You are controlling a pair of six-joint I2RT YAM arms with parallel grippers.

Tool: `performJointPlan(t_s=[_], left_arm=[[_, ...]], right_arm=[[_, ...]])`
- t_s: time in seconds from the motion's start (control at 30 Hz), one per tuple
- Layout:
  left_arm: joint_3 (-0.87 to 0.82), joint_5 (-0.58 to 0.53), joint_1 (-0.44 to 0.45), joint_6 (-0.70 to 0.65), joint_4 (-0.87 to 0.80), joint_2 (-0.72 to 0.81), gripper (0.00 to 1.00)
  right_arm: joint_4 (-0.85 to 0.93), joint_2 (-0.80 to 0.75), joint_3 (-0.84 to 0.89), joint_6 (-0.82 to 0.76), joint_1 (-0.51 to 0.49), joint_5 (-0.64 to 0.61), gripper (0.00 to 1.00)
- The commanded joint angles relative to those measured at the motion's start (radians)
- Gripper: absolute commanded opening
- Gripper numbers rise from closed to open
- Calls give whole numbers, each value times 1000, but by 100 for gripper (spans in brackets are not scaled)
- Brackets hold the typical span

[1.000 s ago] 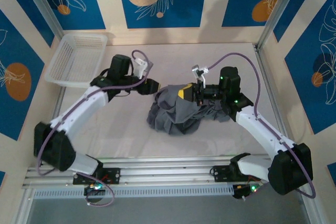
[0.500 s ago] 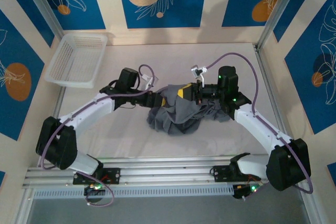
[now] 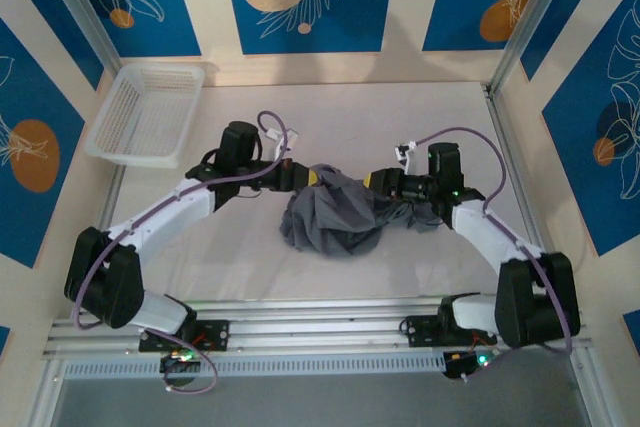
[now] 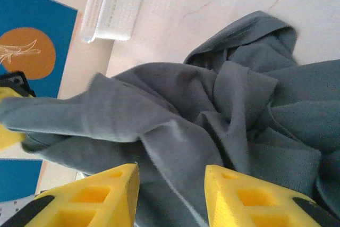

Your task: Fold the inside-out t-shirt

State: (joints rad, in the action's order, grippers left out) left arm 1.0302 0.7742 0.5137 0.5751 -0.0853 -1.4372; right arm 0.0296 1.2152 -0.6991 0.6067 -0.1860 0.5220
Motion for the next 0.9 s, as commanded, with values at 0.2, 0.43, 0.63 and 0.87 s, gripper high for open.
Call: performJointPlan(t_s=[0.2, 0.43, 0.63, 0.87], left_arm=[[47, -10, 23, -3, -1, -87, 0], [116, 0, 24, -19, -62, -131, 0], [144, -12, 23, -29, -100, -138, 0], [160, 9, 23, -46, -123, -152, 0]], right_arm=[[273, -144, -126, 155, -329, -460, 37], [295, 68, -214, 237, -338, -455, 44], [96, 166, -187, 408, -406, -454, 43], [60, 217, -178, 429, -409, -572, 47]])
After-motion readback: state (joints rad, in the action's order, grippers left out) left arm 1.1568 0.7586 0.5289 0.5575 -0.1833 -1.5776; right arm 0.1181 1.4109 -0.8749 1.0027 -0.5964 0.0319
